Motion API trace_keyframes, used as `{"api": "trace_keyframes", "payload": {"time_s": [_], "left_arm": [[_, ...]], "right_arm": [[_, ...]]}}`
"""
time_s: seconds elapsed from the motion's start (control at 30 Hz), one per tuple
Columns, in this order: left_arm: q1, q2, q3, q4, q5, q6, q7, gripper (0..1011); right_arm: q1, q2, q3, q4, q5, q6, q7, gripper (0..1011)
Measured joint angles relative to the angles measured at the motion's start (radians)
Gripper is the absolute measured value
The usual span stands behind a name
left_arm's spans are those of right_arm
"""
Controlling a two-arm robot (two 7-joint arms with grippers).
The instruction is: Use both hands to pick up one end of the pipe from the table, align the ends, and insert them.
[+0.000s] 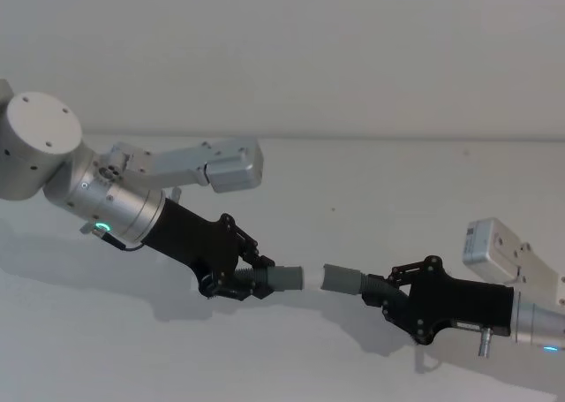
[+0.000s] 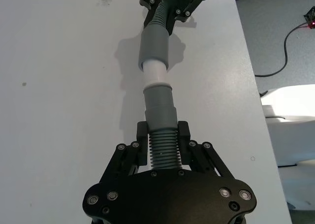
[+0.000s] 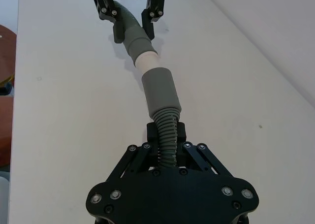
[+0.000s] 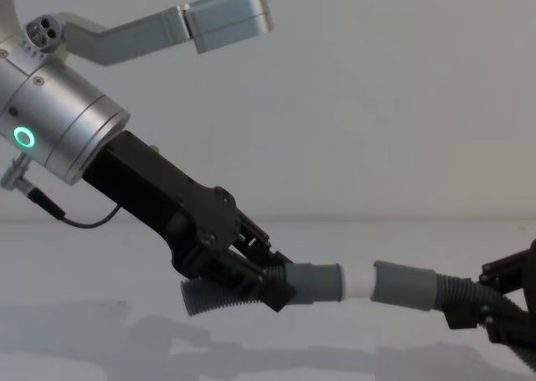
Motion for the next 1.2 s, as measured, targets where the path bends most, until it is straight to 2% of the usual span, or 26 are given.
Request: {"api": "trace_keyframes", "payload": {"time_s": [1.2], "left_arm": [[-0.013,0.006,0.013,0.002,-0.005,0.009,0.007,338]], "right_arm": [[0.017,0.003,-0.016,0.005,0.002,-0.006,0.017,164]]}}
